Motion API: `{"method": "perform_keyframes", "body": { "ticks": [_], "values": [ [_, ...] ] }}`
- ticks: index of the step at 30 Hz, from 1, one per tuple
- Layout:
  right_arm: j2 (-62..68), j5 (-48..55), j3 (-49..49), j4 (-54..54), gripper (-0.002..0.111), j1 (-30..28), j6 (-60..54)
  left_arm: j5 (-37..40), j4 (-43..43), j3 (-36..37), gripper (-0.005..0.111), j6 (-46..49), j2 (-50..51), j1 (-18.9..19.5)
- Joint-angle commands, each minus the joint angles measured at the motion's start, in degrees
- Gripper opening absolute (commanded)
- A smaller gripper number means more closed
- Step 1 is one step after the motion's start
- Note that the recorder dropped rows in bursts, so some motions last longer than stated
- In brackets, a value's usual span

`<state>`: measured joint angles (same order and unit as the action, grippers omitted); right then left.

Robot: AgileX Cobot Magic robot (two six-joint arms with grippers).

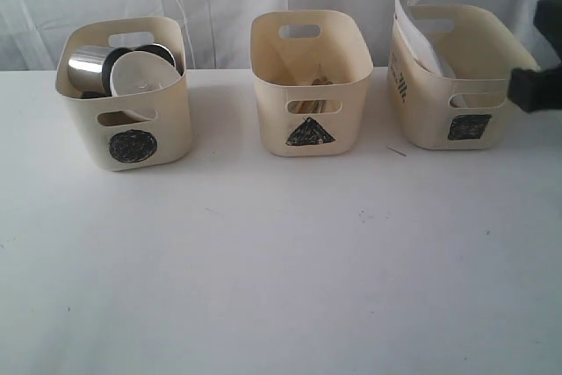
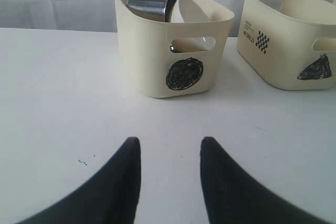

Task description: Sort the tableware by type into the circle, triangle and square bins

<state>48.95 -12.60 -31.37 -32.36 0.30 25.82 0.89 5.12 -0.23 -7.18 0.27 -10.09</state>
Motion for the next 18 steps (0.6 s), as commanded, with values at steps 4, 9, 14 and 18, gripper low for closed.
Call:
{"method": "perform_keyframes", "body": {
  "ticks": [4,9,14,18],
  "values": [
    [-14.61,2.99,11.26,4.79,0.0,-0.41,1.54,0.01,0.48,0.23,0.043,-0.41,-0.27,0.1],
    [-19.64,6.94,15.43,4.79,0.0,-0.41,1.54,0.01,0.48,0.23,0.043,-0.41,-0.27,0.1],
    [-21.4,9.15,16.08,4.79,0.0,-0.41,1.54,0.01,0.48,0.23,0.043,-0.41,-0.27,0.1],
    [-21.44,9.15,16.08,4.79,0.0,-0.41,1.54,0.01,0.48,0.23,0.043,-0.41,-0.27,0.1]
  ]
}}
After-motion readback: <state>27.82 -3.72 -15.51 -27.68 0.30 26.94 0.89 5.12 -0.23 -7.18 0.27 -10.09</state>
